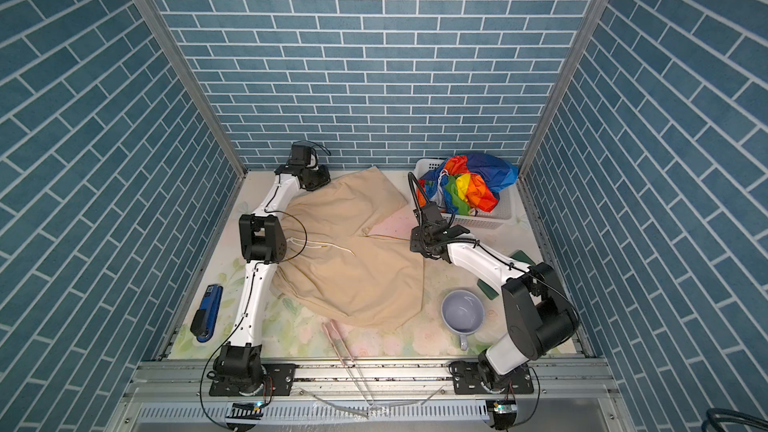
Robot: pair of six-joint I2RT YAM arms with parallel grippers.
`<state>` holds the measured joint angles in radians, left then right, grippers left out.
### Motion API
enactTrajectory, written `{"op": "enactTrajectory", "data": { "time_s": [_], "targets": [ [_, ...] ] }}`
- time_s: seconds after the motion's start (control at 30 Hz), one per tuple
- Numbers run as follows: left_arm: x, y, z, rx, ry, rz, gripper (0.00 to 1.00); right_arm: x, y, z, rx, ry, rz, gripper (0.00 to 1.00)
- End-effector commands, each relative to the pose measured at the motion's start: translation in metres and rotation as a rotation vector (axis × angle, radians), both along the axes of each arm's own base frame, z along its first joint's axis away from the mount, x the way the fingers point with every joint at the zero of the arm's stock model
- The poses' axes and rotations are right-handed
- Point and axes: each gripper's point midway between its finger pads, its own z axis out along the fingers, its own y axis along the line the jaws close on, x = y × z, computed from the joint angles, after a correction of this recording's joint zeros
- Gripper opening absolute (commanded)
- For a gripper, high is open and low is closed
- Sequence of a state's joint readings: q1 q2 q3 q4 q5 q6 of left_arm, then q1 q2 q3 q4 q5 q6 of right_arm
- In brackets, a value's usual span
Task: Fold and stack the shorts
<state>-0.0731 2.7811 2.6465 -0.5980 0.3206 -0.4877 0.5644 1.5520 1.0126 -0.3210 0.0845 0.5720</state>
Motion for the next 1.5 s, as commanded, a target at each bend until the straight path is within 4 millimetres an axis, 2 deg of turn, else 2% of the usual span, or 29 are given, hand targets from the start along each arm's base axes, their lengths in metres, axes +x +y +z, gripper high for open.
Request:
{"op": "enactTrajectory", "data": {
  "time_s": [0.0,0.03,0.07,0.13,0.23,0.3,0.4,0.47,0.53,0.63,0.73,0.9,1.07,1.13,1.27,1.47],
  "targets": [
    [0.015,0.027,0.008,-0.021,-0.044,0.106,0.22,0.003,0.002,-0.004,0.009,0.025,-0.024,0.13],
    [0.016,0.029,0.005,-0.034,-0.037,0.106,0.43,0.003,0.003,-0.006,0.011,0.032,-0.018,0.13],
    [0.015,0.030,0.003,-0.043,-0.028,0.104,0.59,0.003,0.005,-0.007,0.014,0.038,-0.013,0.13],
    [0.011,0.028,0.005,-0.050,-0.017,0.084,0.76,0.002,0.007,-0.007,0.014,0.049,-0.002,0.13],
    [0.003,0.022,0.026,-0.022,-0.025,0.045,0.79,-0.004,0.005,-0.006,-0.009,0.062,0.000,0.15],
    [-0.005,0.020,0.052,0.014,-0.051,0.025,0.79,-0.010,0.002,-0.004,-0.045,0.070,0.007,0.17],
    [-0.023,0.018,0.106,0.087,-0.111,0.004,0.79,-0.027,-0.003,0.002,-0.155,0.066,0.051,0.25],
    [-0.044,0.018,0.143,0.149,-0.146,0.011,0.79,-0.041,-0.001,0.004,-0.216,0.069,0.100,0.30],
    [-0.068,0.020,0.168,0.200,-0.166,0.029,0.80,-0.058,0.003,0.004,-0.258,0.077,0.155,0.36],
    [-0.112,0.027,0.186,0.226,-0.167,0.077,0.80,-0.089,0.010,0.001,-0.317,0.095,0.226,0.41],
    [-0.158,0.035,0.185,0.219,-0.156,0.119,0.77,-0.118,0.015,-0.003,-0.401,0.091,0.302,0.46],
    [-0.229,0.058,0.167,0.247,-0.078,0.225,0.73,-0.157,0.023,-0.014,-0.522,0.086,0.408,0.48],
    [-0.286,0.063,0.142,0.250,0.019,0.228,0.74,-0.179,0.036,-0.028,-0.407,0.111,0.407,0.49],
    [-0.308,0.065,0.123,0.271,0.077,0.222,0.75,-0.184,0.036,-0.032,-0.345,0.118,0.386,0.51],
    [-0.342,0.074,0.090,0.320,0.181,0.227,0.75,-0.194,0.026,-0.036,-0.305,0.130,0.376,0.53],
    [-0.373,0.090,0.074,0.392,0.263,0.258,0.72,-0.210,0.008,-0.049,-0.308,0.191,0.358,0.54]
  ]
}}
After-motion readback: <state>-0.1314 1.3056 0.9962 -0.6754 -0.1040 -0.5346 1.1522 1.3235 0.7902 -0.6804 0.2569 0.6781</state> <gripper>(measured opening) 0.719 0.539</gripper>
